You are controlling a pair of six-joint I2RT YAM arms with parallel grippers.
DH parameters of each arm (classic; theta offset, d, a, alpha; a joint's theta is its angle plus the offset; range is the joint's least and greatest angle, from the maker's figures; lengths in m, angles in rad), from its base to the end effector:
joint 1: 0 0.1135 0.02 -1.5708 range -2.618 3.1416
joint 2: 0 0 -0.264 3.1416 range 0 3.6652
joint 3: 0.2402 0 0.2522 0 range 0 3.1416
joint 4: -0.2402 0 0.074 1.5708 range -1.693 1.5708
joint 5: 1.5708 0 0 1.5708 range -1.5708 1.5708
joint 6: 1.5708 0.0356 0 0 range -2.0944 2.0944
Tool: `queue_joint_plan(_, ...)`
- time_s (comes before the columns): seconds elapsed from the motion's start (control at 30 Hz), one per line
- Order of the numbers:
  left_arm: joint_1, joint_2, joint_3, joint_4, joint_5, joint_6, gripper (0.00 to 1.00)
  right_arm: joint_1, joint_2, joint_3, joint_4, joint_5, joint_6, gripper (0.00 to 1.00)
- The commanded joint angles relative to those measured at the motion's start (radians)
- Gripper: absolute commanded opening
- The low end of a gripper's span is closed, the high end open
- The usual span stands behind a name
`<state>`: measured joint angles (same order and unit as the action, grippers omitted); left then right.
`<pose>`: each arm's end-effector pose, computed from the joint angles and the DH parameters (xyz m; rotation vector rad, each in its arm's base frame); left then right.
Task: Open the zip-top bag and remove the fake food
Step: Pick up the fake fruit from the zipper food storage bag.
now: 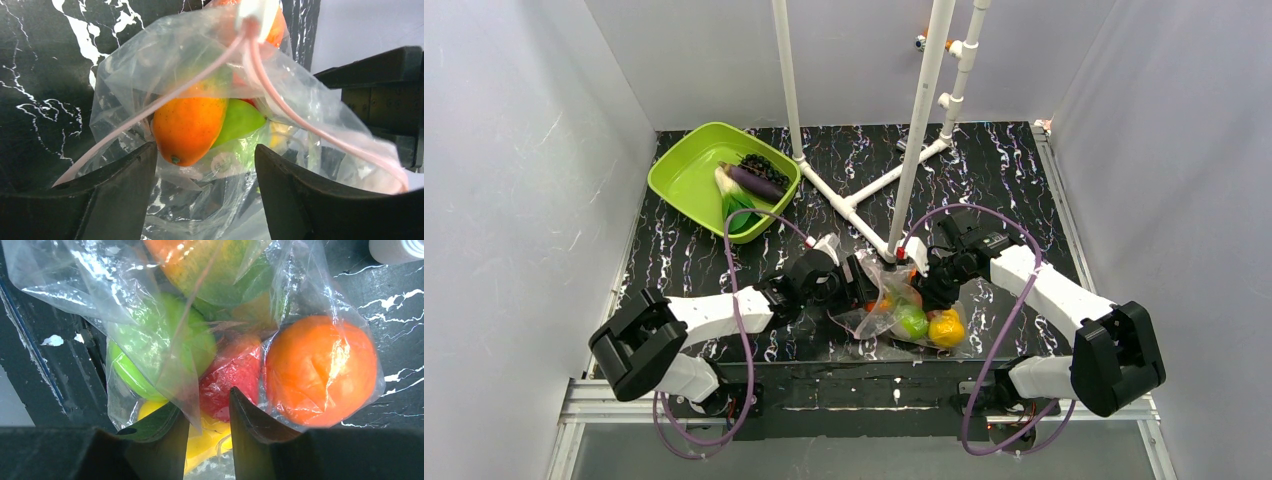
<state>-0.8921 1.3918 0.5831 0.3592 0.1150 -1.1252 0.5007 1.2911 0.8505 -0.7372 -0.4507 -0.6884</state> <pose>0.1751 -0.2237 0.1900 -0.1858 2.3059 -1.2991 0.1986 0.1264 0.2191 -1.5893 2.1339 0.5571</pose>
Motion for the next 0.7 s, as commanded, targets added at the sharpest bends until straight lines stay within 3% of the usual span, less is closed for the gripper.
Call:
queue_joint_plan(0.0, -0.009, -0.075, 0.082, -0.149, -0.004, 0.224, 0.7, 0.008, 0.002, 0.034, -0.005, -0.005, -0.013, 0.4)
queue_joint_plan(0.13, -0.018, -0.112, 0.138, -0.286, -0.048, 0.464, 0.72, 0.009, 0.0, 0.033, -0.003, -0.005, -0.014, 0.4)
queue_joint_plan(0.37, -0.018, -0.11, 0.114, -0.193, 0.062, 0.778, 0.74, 0.009, 0.001, 0.035, -0.004, -0.006, -0.014, 0.39)
queue_joint_plan(0.67, -0.018, 0.011, 0.16, -0.097, 0.128, 0.896, 0.73, 0.009, 0.004, 0.04, -0.008, -0.008, -0.014, 0.38)
